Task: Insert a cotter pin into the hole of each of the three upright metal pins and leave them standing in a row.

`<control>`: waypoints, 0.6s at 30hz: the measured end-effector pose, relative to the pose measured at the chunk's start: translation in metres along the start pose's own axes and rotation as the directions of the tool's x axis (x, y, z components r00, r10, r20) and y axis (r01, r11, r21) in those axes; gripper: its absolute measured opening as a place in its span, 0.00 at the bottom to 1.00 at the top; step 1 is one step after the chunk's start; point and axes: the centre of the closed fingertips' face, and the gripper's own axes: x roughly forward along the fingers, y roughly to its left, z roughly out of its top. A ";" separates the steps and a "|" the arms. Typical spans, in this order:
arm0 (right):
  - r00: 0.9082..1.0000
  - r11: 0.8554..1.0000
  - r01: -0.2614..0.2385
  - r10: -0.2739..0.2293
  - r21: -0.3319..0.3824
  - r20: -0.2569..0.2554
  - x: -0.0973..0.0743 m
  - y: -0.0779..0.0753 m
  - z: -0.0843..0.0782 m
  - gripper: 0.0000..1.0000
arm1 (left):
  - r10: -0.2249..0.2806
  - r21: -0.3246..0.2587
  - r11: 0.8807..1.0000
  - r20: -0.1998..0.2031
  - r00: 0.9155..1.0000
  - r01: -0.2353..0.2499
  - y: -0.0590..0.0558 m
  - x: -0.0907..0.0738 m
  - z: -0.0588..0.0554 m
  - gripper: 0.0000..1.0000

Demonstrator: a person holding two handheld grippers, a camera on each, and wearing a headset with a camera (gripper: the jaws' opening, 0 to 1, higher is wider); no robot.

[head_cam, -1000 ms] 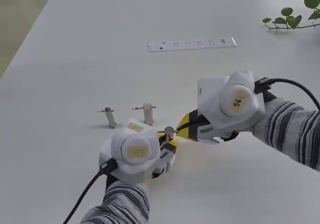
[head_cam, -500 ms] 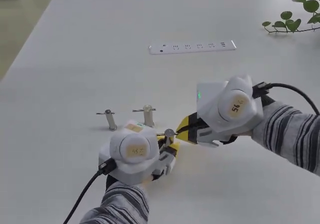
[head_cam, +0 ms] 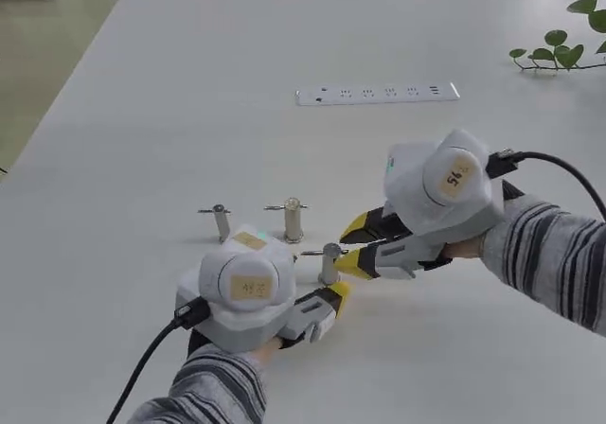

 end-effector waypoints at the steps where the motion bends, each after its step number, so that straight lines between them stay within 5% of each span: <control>1: 1.000 1.000 -0.004 0.004 0.005 0.002 0.001 0.001 0.001 0.15 | -0.004 0.001 1.000 0.006 1.000 0.004 0.000 -0.002 0.001 0.45; 8: 1.000 1.000 -0.014 0.014 0.022 0.004 0.010 0.004 0.004 0.15 | -0.013 -0.009 1.000 0.041 0.999 0.013 -0.002 -0.012 0.010 0.53; 18: 1.000 1.000 -0.016 0.016 0.027 0.008 0.015 0.003 0.003 0.09 | -0.020 0.033 0.999 0.051 0.999 0.018 0.001 -0.029 0.009 0.65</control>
